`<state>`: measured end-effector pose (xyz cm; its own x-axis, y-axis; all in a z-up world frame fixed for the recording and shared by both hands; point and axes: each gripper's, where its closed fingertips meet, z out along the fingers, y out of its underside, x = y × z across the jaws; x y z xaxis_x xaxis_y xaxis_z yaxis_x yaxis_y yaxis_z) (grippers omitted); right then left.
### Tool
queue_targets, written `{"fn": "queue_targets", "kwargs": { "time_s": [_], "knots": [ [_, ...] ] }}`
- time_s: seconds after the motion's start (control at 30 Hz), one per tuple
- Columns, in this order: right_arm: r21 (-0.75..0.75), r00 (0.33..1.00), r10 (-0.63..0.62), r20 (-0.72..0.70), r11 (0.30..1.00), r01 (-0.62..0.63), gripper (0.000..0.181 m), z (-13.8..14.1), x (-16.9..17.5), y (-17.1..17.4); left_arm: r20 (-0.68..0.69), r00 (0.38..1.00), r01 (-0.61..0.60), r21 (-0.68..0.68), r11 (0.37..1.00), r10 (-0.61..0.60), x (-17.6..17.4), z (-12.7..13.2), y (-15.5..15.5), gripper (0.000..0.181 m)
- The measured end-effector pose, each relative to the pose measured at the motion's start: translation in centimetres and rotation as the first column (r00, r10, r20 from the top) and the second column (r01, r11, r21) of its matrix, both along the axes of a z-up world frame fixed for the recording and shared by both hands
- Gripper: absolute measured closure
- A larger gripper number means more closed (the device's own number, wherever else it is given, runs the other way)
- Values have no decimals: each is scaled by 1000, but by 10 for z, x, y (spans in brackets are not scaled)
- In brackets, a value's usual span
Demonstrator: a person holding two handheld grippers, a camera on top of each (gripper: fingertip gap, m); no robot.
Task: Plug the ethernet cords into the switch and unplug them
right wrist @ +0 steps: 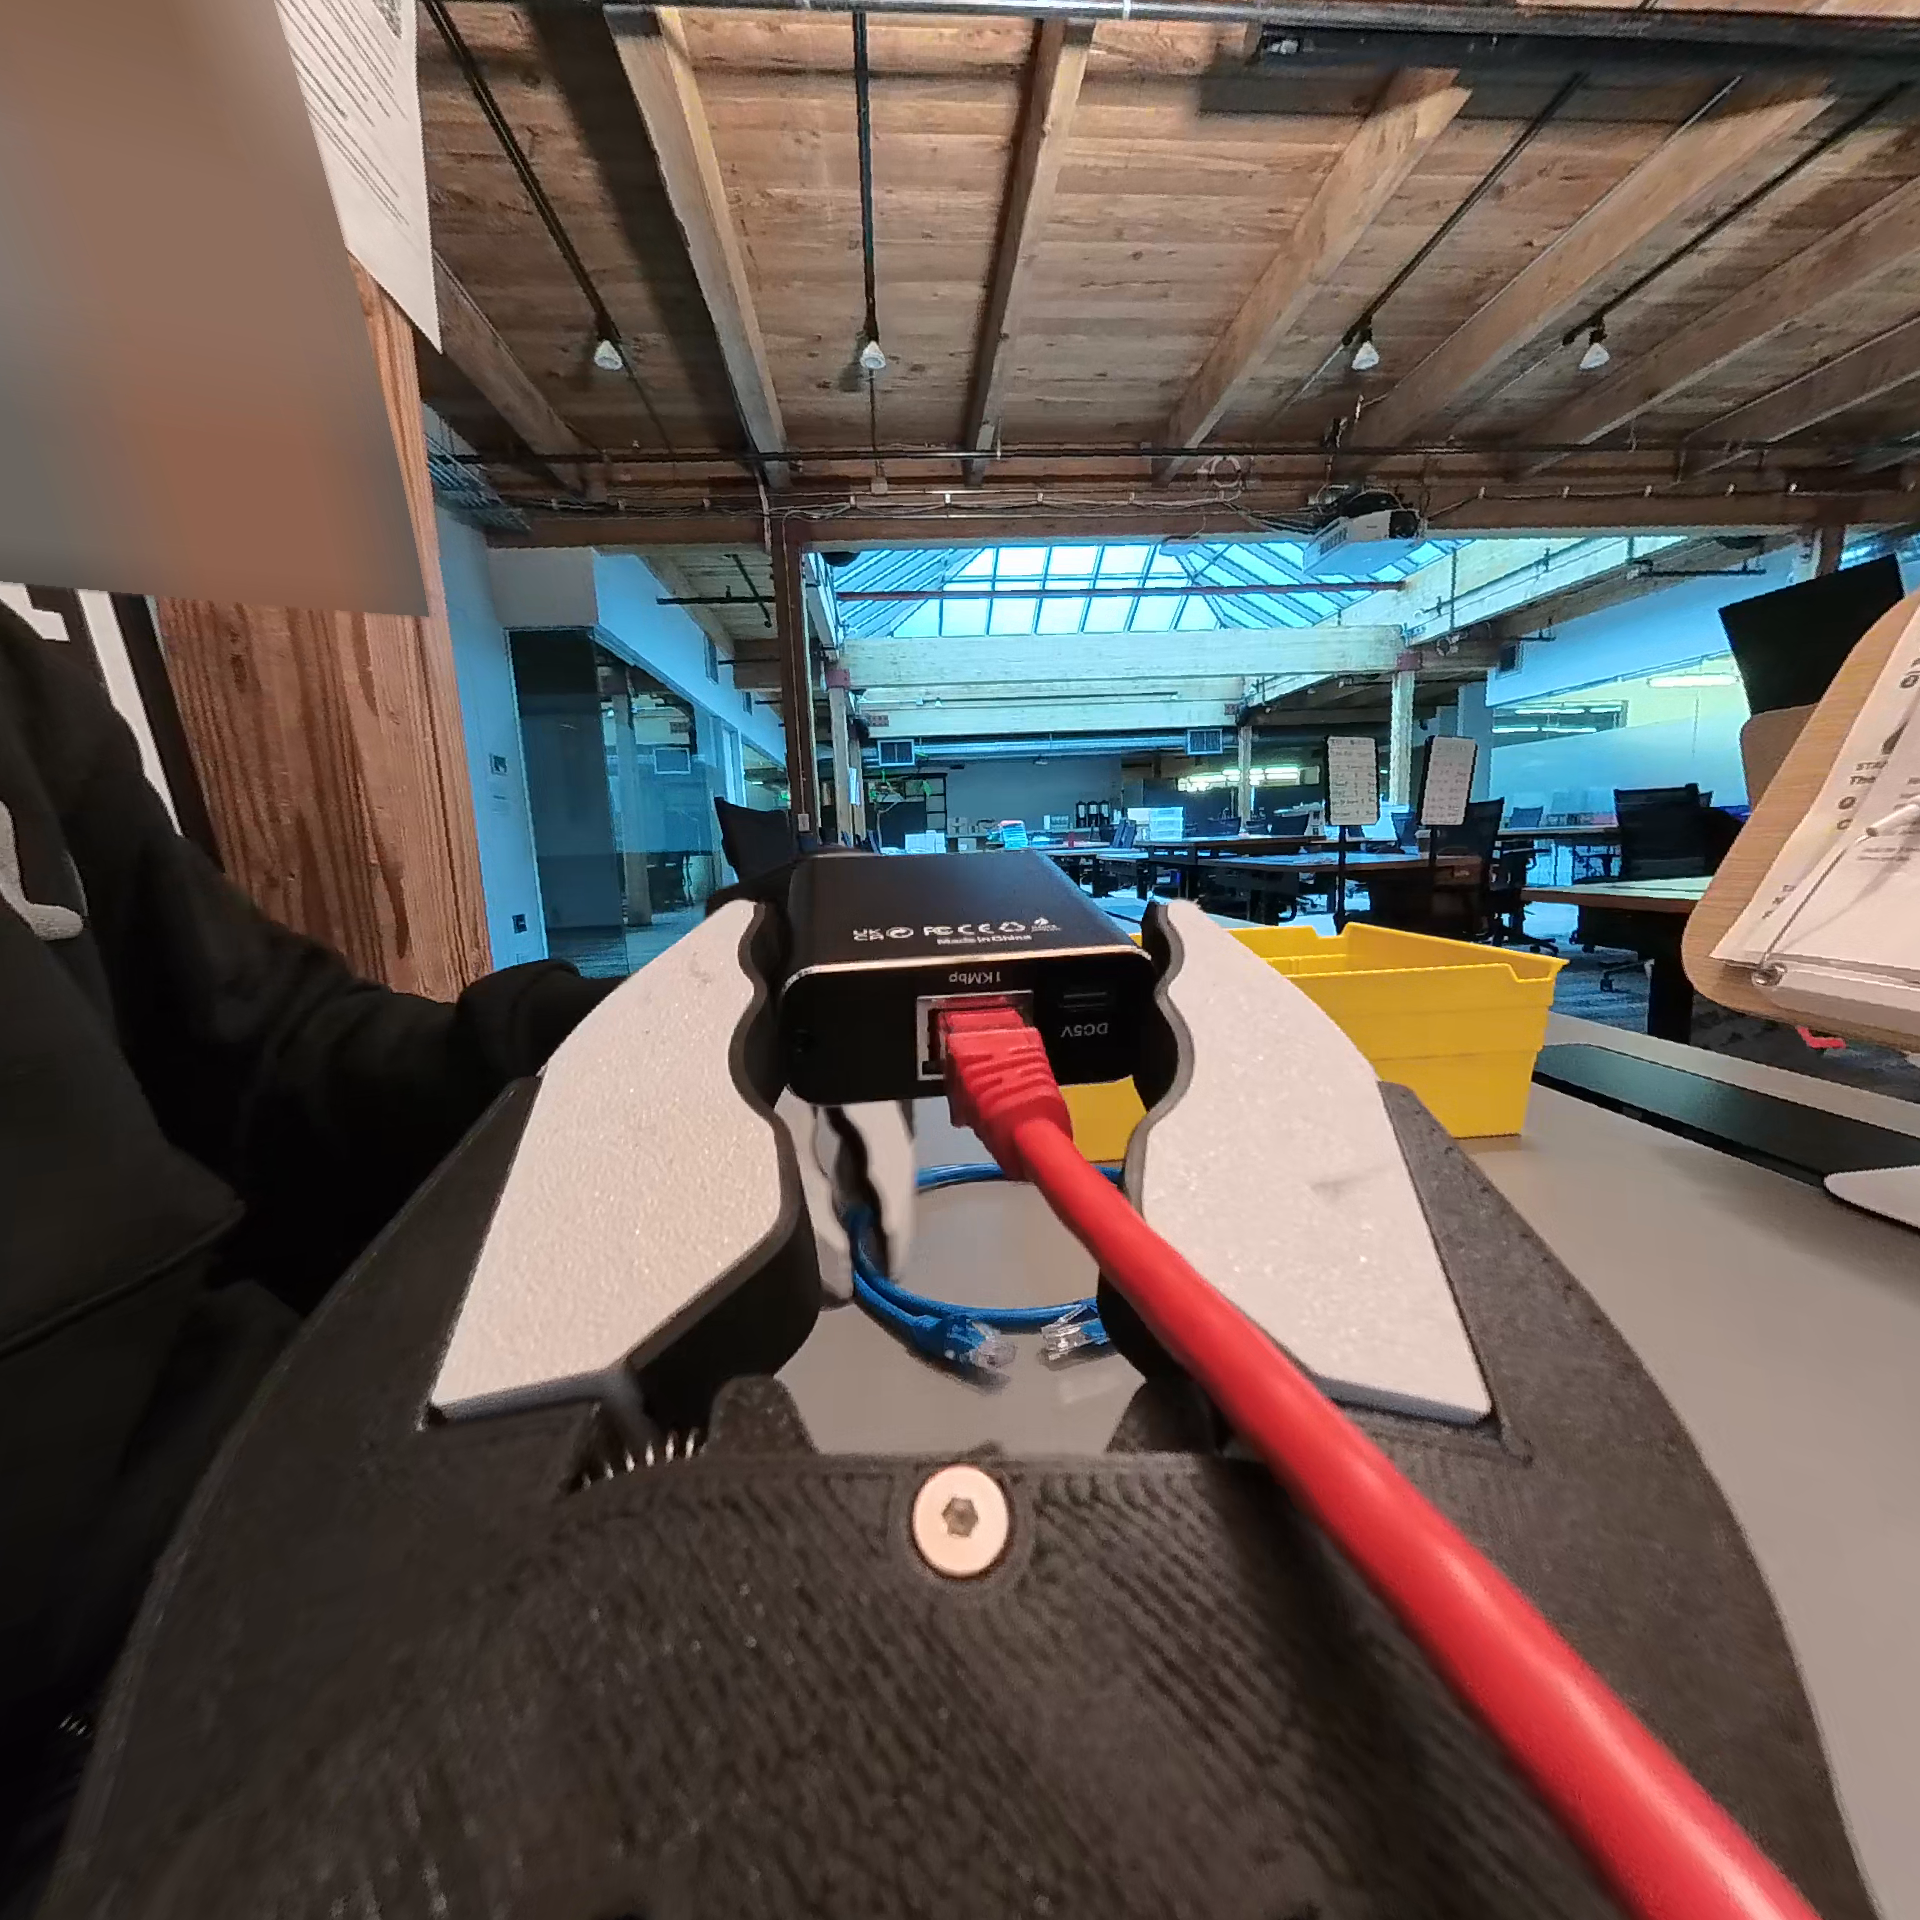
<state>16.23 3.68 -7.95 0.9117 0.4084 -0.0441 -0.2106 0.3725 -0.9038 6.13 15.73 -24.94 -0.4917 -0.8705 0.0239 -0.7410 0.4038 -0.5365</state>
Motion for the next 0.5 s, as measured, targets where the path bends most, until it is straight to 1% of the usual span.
{"fn": "queue_targets", "kwargs": {
  "time_s": [0.07,0.1,0.13,0.17,0.2,0.23,0.27,0.33,0.37,0.43,0.47,0.5],
  "knots": [
    [2,1000,0,1,1000,0,114,0,1,0,-21,999,27,27,999,-26,-1,0,-1,166],
    [0,1000,-4,4,1000,4,114,0,1,0,-33,999,43,17,999,-43,-1,3,-5,171],
    [0,1000,-4,7,1000,4,114,0,1,-1,-32,998,51,-39,998,-52,0,10,-12,171],
    [1,1000,-8,9,1000,8,114,1,2,-1,-22,998,61,-137,989,-65,2,23,-23,171],
    [2,1000,-15,11,1000,15,114,1,3,-2,-11,997,72,-250,965,-78,3,39,-34,171],
    [6,1000,-18,10,1000,18,114,2,5,-4,-2,996,82,-361,929,-89,5,58,-43,171],
    [12,1000,-23,7,1000,23,114,3,7,-6,5,995,90,-464,881,-99,6,79,-51,171],
    [28,999,-36,1,999,36,114,6,11,-12,13,990,115,-636,763,-138,5,120,-62,171],
    [40,999,-42,-5,998,42,114,8,14,-15,16,986,127,-716,687,-166,2,141,-66,171],
    [73,999,-41,-24,996,43,114,13,19,-24,27,974,137,-862,488,-227,-1,183,-69,171],
    [92,999,-40,-36,995,43,114,16,21,-28,45,968,142,-909,393,-247,0,200,-67,170],
    [108,998,-34,-46,993,39,114,18,23,-31,57,967,138,-935,327,-247,5,212,-63,171]
  ]
}}
